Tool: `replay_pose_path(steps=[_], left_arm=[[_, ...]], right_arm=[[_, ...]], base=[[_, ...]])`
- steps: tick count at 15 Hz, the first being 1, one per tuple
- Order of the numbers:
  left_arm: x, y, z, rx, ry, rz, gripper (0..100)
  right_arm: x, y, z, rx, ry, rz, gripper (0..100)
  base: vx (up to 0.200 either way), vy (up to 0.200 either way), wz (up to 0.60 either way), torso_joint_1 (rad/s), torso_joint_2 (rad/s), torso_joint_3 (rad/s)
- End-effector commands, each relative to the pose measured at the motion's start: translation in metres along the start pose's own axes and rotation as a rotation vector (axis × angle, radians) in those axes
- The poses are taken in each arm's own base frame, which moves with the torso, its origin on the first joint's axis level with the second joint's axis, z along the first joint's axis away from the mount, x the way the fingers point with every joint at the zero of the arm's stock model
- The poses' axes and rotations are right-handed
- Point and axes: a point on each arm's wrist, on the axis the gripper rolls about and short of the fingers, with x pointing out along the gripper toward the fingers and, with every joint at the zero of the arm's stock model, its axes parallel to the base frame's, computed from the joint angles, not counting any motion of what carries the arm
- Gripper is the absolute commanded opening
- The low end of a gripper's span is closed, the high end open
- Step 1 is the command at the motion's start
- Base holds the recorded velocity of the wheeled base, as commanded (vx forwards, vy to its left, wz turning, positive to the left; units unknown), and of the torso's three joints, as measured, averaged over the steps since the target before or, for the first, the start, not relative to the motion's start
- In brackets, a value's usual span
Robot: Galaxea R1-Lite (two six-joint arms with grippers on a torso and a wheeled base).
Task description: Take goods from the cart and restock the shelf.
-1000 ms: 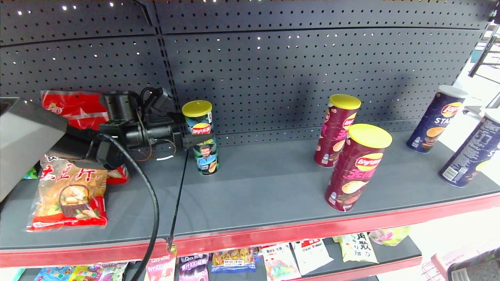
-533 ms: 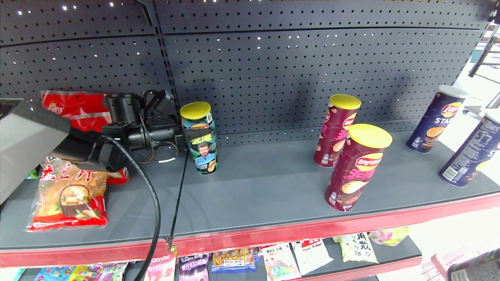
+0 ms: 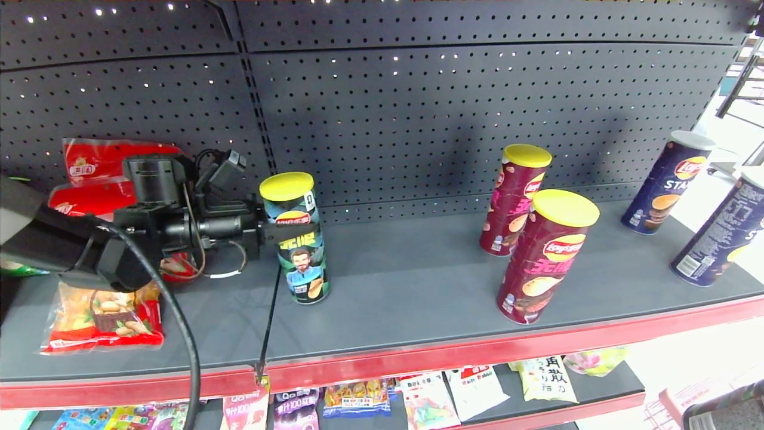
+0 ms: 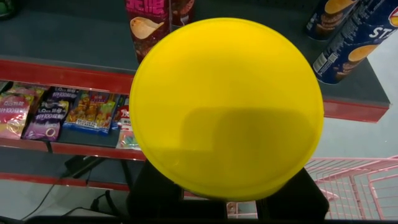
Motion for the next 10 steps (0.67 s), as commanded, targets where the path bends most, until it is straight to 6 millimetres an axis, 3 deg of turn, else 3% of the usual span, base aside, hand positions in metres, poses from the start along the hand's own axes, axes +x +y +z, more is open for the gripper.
replay_pose_path(steps=[1,4,7,10], left_arm=[[-0.017,-0.03,0.015,0.025,-0.01,-0.001,0],[-0.025,-0.049,0.002,0.013,-0.003,-0.001,0],[-0.027,-0.058,-0.015,0.005,0.002,0.006,0],[-0.025,-0.059,-0.018,0.006,0.005,0.006,0]], right_arm=[[0.0,0.0,0.0,-0.001,0.0,0.001,0],[0.0,0.0,0.0,-0.001,0.002,0.001,0],[0.0,0.0,0.001,-0.001,0.002,0.001,0],[0.0,0.0,0.0,-0.001,0.002,0.001,0]], base=[[0.0,0.0,0.0,0.0,0.0,0.0],[0.0,0.0,0.0,0.0,0.0,0.0],[0.0,0.0,0.0,0.0,0.0,0.0],[0.0,0.0,0.0,0.0,0.0,0.0]])
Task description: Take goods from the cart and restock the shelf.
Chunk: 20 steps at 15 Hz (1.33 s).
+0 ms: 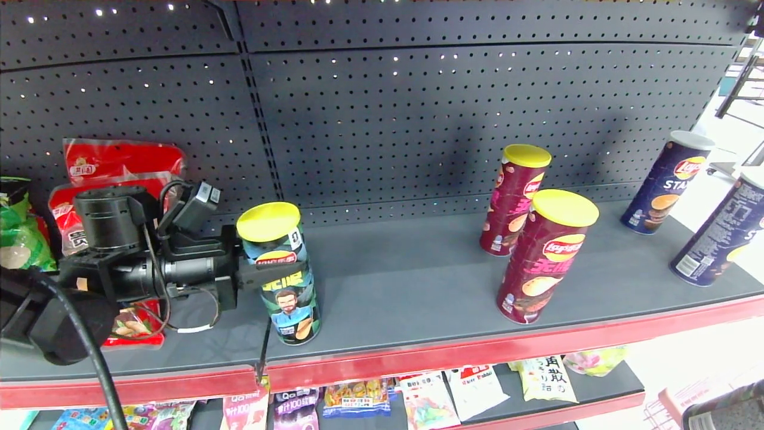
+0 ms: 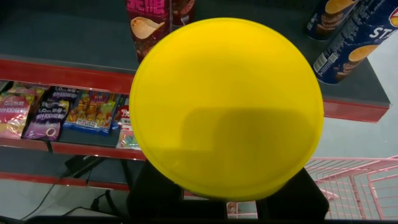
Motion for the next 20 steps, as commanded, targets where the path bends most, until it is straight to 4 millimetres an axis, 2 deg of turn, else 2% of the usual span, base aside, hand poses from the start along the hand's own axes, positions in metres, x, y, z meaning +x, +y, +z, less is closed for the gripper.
replay_pose_path(steps=[1,7,13,20], left_arm=[[0.001,0.001,-0.003,-0.007,0.006,0.003,0],[0.005,-0.001,-0.003,-0.001,0.005,0.017,0],[-0.001,-0.012,-0.008,-0.048,0.017,0.014,0],[-0.003,-0.015,-0.008,-0.051,0.019,0.016,0]], right_arm=[[0.0,0.0,0.0,0.0,0.0,0.001,0],[0.0,0.0,0.0,0.0,0.0,0.001,0],[0.0,0.0,-0.001,-0.001,0.003,0.003,0],[0.0,0.0,-0.002,-0.001,0.005,0.003,0]], base=[[0.0,0.0,0.0,0.0,0.0,0.0],[0.0,0.0,0.0,0.0,0.0,0.0],[0.0,0.0,0.0,0.0,0.0,0.0],[0.0,0.0,0.0,0.0,0.0,0.0]])
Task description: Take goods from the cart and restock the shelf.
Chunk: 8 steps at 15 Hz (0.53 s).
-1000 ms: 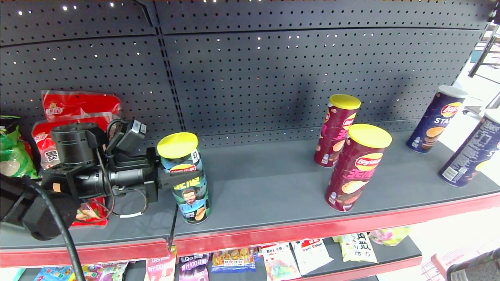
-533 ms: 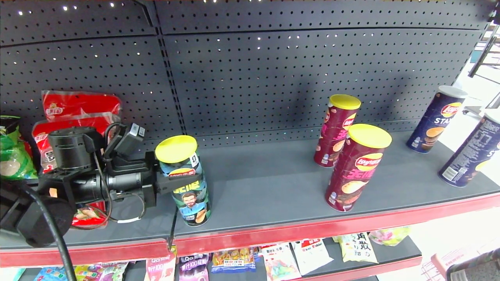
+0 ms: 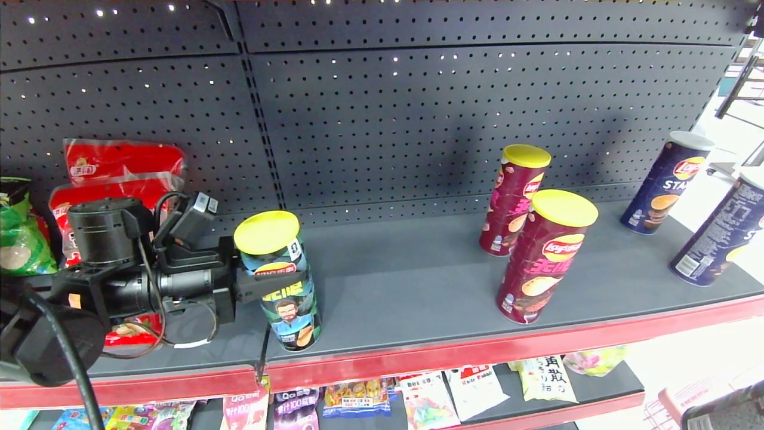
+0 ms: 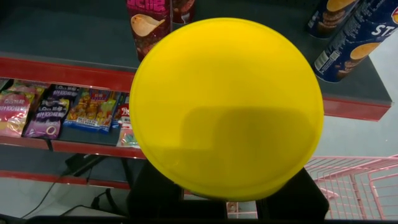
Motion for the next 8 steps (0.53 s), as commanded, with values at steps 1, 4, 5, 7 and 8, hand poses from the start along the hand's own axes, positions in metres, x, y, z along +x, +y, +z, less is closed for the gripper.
replay_pose_path(steps=[1,4,5,7,8], left_arm=[[0.0,0.0,-0.001,-0.001,0.003,-0.002,100],[0.0,-0.002,-0.003,-0.001,0.004,0.0,100],[0.0,-0.002,-0.003,-0.001,0.004,0.0,100],[-0.002,-0.004,0.002,0.017,-0.006,0.001,100],[-0.006,-0.007,0.007,0.027,-0.015,0.007,100]], right_arm=[[0.0,0.0,0.0,0.0,-0.001,0.0,0],[0.0,0.0,0.0,0.0,-0.002,0.0,0],[0.0,0.0,0.0,0.0,-0.002,0.0,0],[-0.001,0.0,0.001,0.0,-0.005,-0.001,0],[-0.001,0.0,0.0,0.0,-0.007,-0.001,0]], base=[[0.0,0.0,0.0,0.0,0.0,0.0],[0.0,0.0,0.0,0.0,0.0,0.0],[0.0,0.0,0.0,0.0,0.0,0.0],[0.0,0.0,0.0,0.0,0.0,0.0],[0.0,0.0,0.0,0.0,0.0,0.0]])
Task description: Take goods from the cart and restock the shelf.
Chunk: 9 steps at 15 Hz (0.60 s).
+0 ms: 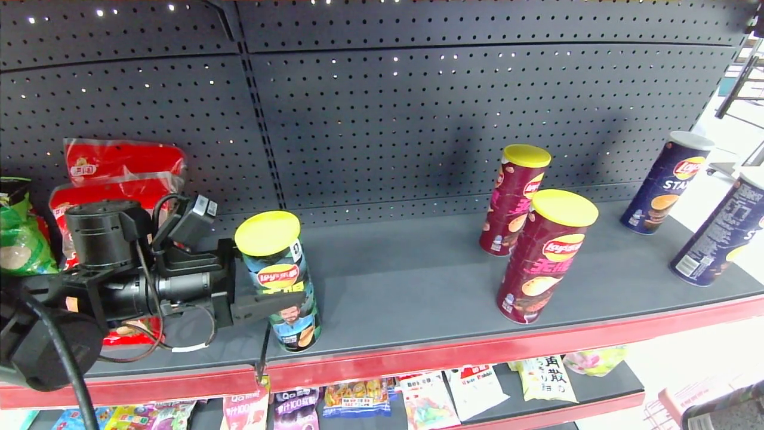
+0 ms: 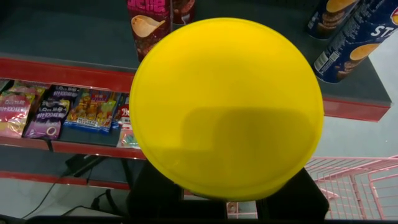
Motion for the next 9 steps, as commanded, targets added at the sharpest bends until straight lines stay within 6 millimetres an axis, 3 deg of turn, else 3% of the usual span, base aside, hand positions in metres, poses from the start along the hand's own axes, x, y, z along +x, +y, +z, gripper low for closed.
replay_pose_path(steps=[1,6,9], left_arm=[[-0.008,-0.007,0.01,0.024,-0.018,0.012,100],[-0.027,-0.031,0.043,0.016,-0.089,0.025,100],[-0.03,-0.033,0.057,0.055,-0.116,0.029,100]], right_arm=[[-0.001,0.0,0.001,0.0,-0.008,-0.001,0],[-0.001,0.0,0.0,0.0,-0.005,0.0,0],[-0.001,0.0,0.001,0.0,-0.007,-0.001,0]], base=[[0.0,0.0,0.0,0.0,0.0,0.0],[0.0,0.0,0.0,0.0,0.0,0.0],[0.0,0.0,0.0,0.0,0.0,0.0]])
